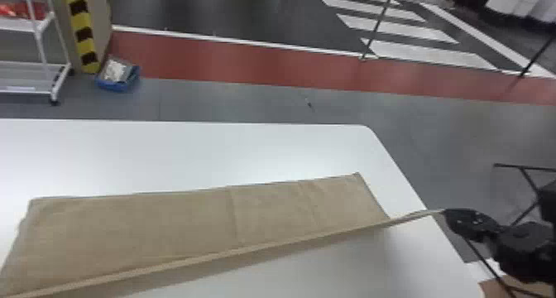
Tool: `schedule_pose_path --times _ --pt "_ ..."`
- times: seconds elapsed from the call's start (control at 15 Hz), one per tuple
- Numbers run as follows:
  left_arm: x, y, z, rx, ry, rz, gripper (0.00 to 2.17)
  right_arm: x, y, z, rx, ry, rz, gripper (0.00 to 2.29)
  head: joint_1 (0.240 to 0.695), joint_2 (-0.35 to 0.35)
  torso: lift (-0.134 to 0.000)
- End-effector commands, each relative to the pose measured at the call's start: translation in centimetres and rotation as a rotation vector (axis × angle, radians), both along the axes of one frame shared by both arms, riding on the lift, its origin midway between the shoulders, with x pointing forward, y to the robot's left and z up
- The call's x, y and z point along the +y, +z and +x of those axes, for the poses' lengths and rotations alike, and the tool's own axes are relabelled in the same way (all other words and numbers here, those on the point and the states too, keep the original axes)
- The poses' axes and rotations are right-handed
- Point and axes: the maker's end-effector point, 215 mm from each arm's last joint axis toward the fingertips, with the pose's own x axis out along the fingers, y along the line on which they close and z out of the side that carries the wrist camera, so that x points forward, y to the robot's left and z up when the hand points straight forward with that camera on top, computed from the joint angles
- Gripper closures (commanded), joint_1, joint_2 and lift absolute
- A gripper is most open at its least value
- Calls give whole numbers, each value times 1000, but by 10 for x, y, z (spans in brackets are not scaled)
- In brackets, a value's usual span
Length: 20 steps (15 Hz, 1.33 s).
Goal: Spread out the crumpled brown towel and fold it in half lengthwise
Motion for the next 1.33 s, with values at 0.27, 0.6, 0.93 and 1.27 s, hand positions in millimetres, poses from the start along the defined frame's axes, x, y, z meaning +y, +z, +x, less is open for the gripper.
schedule_pose_path --times 0.27,0.6,0.93,1.27 --pt "-11 4 68 26 65 15 2125 11 -10 54 78 -17 -15 1750 695 -268 -125" --pt "-15 1 118 34 95 5 2125 10 -27 90 146 -34 -54 1750 695 -232 -125" --pt "-28 -5 152 36 110 -18 2125 12 -33 120 184 -45 -85 1750 695 -221 -125" --pt "-31 -19 172 58 145 -26 2121 29 -37 150 212 -32 -97 1750 695 -204 -125"
